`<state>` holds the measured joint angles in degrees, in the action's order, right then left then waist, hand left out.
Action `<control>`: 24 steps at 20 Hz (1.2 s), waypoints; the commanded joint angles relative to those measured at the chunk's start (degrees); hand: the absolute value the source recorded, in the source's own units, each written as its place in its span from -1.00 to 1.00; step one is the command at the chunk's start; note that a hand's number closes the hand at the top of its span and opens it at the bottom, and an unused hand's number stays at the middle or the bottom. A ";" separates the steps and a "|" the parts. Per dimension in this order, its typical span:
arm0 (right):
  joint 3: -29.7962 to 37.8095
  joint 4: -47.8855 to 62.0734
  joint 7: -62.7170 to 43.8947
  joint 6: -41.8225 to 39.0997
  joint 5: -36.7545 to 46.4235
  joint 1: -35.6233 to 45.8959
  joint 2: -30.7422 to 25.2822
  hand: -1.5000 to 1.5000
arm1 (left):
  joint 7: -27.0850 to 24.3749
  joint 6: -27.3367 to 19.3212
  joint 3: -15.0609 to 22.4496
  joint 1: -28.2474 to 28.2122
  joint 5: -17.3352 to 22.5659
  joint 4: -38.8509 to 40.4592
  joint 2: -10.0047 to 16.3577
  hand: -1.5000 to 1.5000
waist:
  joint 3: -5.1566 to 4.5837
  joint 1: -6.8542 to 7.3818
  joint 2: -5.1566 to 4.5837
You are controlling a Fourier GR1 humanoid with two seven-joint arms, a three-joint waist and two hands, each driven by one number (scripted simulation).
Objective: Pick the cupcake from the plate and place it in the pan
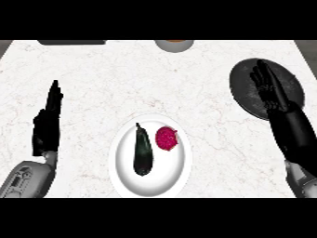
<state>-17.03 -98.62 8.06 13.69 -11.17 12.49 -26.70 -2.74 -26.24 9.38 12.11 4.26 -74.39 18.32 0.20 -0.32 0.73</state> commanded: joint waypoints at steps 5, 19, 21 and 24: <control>-0.08 2.21 -1.84 -2.19 -2.17 12.72 8.44 1.00 | 4.39 9.63 -2.76 1.85 7.70 -6.48 0.88 0.00 | -0.21 1.64 -0.77; -9.97 -13.08 -12.16 10.98 36.86 -12.06 -8.50 -1.00 | 12.31 12.89 -4.46 -3.29 12.51 -14.91 2.27 0.00 | -0.30 -0.04 -0.38; -7.49 -16.71 -17.42 5.84 36.50 -9.16 -11.17 -1.00 | 14.30 10.56 -2.67 -1.51 10.65 -15.92 0.34 0.00 | -0.26 0.01 -0.45; -11.05 -21.01 -28.84 -0.57 40.96 -2.42 -8.92 -1.00 | 13.43 11.93 -2.46 -3.54 10.66 -17.10 0.16 0.00 | -0.31 0.60 -0.48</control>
<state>-26.37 -114.72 -10.83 19.27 25.05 5.56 -34.40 9.30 -13.47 5.31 9.52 16.33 -88.63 19.32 -0.08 -0.20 0.26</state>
